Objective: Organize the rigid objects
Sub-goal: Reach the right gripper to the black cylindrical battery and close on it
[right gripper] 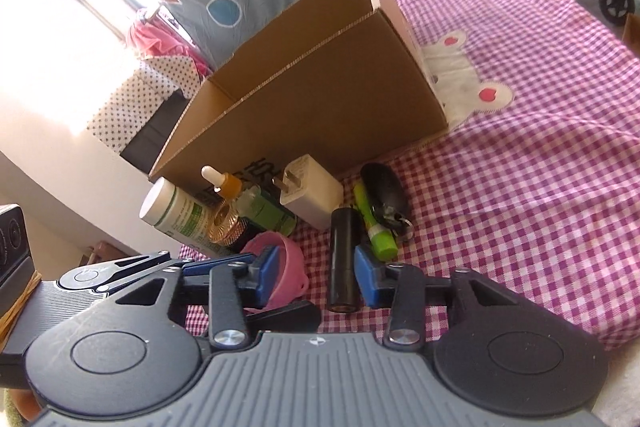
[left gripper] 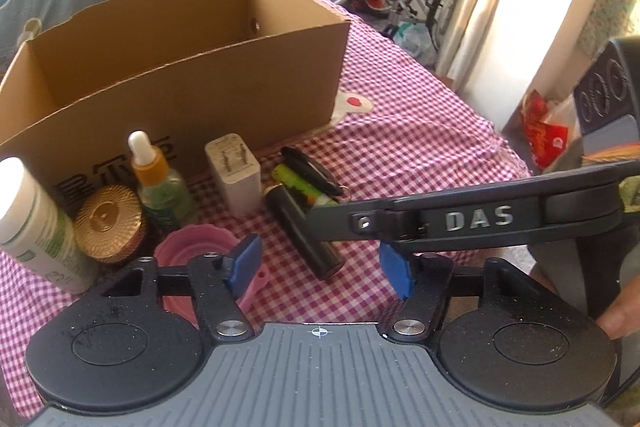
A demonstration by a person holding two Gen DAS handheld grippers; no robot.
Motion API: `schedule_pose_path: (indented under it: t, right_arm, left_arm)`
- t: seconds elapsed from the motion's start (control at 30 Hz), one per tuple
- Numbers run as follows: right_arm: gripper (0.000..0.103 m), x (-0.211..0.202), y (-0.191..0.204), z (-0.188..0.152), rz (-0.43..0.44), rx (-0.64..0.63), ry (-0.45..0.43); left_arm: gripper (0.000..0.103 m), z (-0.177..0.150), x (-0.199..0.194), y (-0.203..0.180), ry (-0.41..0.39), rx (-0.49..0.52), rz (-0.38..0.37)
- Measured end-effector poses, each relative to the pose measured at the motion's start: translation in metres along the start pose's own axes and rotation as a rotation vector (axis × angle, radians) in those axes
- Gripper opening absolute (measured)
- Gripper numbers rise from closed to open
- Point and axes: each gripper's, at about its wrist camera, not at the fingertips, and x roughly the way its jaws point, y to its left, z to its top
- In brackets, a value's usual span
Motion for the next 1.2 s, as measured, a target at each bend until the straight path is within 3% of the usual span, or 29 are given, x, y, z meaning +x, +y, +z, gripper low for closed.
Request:
schedule_pose_path:
  t: [0.3,0.57,0.9,1.2]
  right_arm:
    - [0.03,0.024,-0.011,0.006,-0.01,0.029,0.083]
    - [0.024,0.041,-0.019,0.007,-0.028,0.069,0.122]
    - [0.023,0.038,-0.027,0.002,0.013,0.148,0.152]
    - [0.025,0.046,-0.008,0.01,-0.063,0.09,0.141]
  left_arm:
    - [0.041,0.007,0.024,-0.009,0.061,0.065,0.037]
    - [0.039,0.01,0.039,-0.004,0.115,0.039,0.03]
    - [0.034,0.001,0.044,-0.001,0.163,-0.01,0.006]
    - [0.034,0.003,0.047,-0.003,0.153,0.008,0.024]
